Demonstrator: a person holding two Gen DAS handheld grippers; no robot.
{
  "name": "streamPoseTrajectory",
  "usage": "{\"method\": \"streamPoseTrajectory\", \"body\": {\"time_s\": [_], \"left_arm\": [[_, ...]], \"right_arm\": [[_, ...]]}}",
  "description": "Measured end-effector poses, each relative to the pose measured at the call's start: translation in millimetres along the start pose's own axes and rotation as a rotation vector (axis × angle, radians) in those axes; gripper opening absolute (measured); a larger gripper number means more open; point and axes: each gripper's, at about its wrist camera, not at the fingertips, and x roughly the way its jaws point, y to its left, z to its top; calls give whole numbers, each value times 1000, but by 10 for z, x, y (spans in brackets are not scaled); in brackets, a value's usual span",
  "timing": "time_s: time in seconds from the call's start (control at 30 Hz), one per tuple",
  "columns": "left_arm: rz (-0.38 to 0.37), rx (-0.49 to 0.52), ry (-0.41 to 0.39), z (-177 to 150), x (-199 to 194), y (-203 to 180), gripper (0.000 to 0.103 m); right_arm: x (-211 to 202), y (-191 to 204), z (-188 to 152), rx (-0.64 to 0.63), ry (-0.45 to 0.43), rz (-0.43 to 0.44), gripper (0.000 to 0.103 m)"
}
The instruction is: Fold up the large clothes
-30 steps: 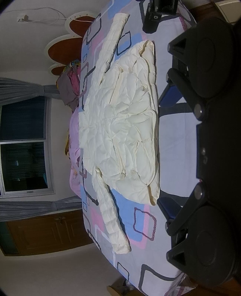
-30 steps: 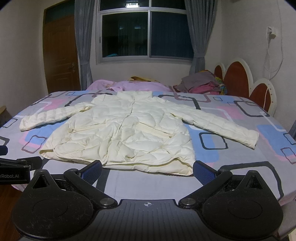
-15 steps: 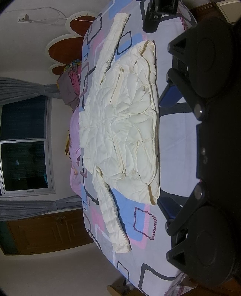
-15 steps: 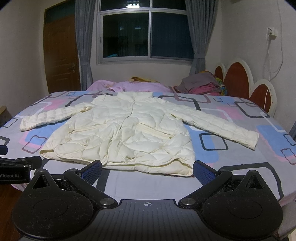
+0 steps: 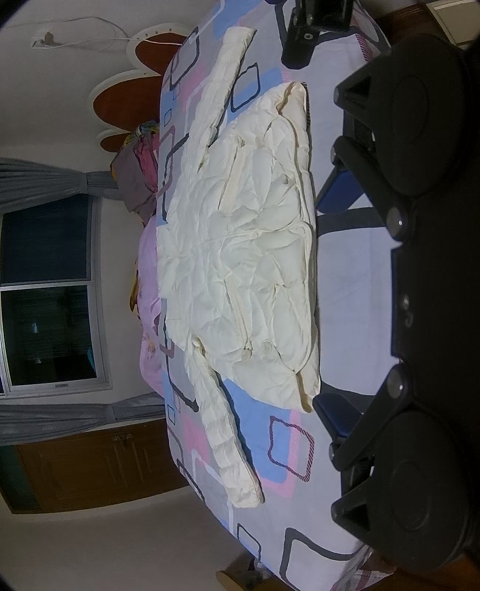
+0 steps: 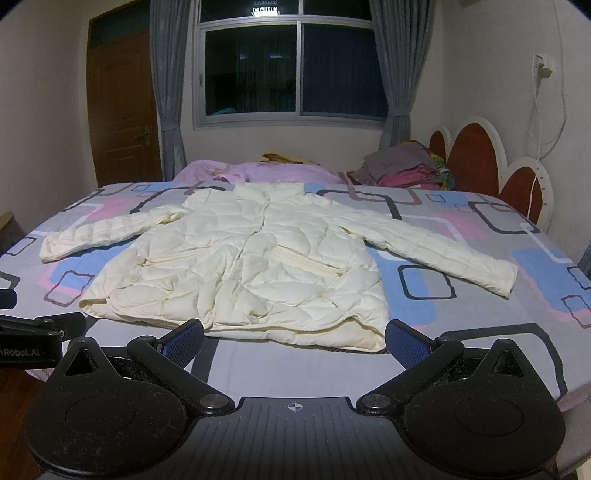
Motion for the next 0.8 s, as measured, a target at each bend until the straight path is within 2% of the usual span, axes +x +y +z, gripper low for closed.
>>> {"method": "streamPoseTrajectory", "body": {"time_s": [0.1, 0.23, 0.37, 0.57, 0.73, 0.77, 0.8], "left_arm": [[-6, 5, -3, 1, 8, -5, 103], [-73, 46, 2, 70, 163, -55, 103], [-62, 27, -48, 194, 379, -61, 103], [-89, 64, -139, 567, 830, -120, 103], [-164, 100, -139, 907, 1190, -233, 103], [-169, 115, -132, 956, 1265, -275, 103], [-191, 124, -104, 1014, 1363, -319, 103]], "right_arm": [[41, -62, 31, 14, 1, -9, 103], [231, -205, 116, 9, -16, -50, 103], [452, -429, 225, 56, -34, -101, 103], [763, -828, 524, 143, -109, -201, 102], [912, -1084, 755, 188, -155, -275, 102], [963, -1148, 783, 196, -154, -291, 88], [1021, -1206, 798, 207, -137, -294, 62]]}}
